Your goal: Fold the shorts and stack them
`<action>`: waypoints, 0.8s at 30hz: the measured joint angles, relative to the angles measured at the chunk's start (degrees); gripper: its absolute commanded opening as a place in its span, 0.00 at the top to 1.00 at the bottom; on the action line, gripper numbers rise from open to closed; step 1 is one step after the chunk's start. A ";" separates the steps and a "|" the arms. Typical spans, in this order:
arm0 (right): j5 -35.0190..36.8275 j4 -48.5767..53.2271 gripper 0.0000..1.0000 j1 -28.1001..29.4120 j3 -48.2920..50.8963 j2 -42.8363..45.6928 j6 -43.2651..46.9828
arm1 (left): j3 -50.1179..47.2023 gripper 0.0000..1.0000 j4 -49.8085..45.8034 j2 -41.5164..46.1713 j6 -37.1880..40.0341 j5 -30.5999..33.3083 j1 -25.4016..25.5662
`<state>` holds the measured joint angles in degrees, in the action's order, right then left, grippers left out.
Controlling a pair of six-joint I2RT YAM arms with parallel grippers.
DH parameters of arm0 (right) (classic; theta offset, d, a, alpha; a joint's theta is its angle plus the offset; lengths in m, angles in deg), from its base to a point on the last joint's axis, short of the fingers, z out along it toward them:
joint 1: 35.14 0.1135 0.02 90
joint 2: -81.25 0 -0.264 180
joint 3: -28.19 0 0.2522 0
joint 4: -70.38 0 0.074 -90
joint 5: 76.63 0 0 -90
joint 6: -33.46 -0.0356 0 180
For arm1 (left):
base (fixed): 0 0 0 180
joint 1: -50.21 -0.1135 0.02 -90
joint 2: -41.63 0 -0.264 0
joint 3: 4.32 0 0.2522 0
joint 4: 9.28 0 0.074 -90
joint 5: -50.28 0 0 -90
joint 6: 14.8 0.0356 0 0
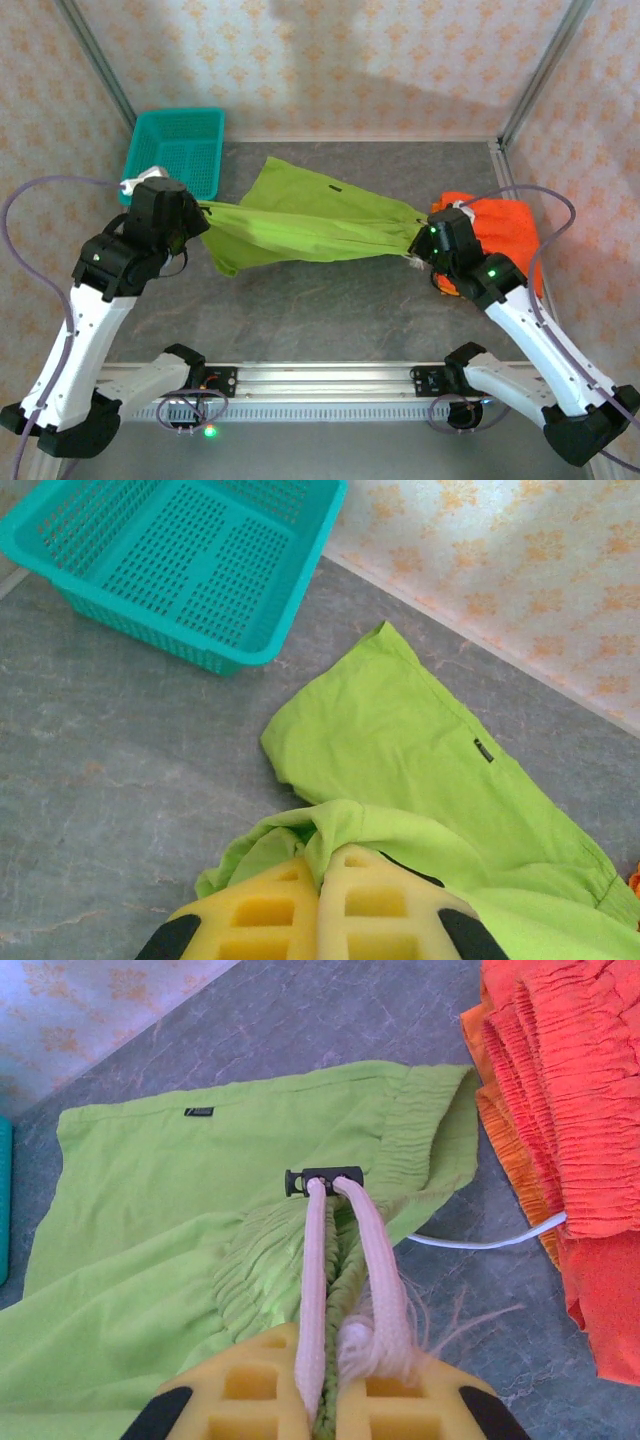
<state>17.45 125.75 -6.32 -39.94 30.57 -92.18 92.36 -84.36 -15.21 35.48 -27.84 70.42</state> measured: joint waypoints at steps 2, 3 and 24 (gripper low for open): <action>0.15 0.39 1.00 0.00 -1.07 -1.29 0.20 | 1.51 1.00 0.00 -1.99 1.01 0.11 -0.02; 0.42 0.50 1.00 0.00 -1.55 -2.14 0.39 | 1.90 1.00 0.09 -3.08 1.33 0.20 -0.04; -10.21 -6.73 1.00 -17.25 -13.09 -26.99 2.51 | 29.79 1.00 5.20 -45.59 4.31 -2.62 -6.40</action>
<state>7.24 119.02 -23.57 -53.03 3.58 -89.66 122.15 -79.16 -60.80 39.78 -30.46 64.01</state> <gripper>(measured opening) 0.079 0.042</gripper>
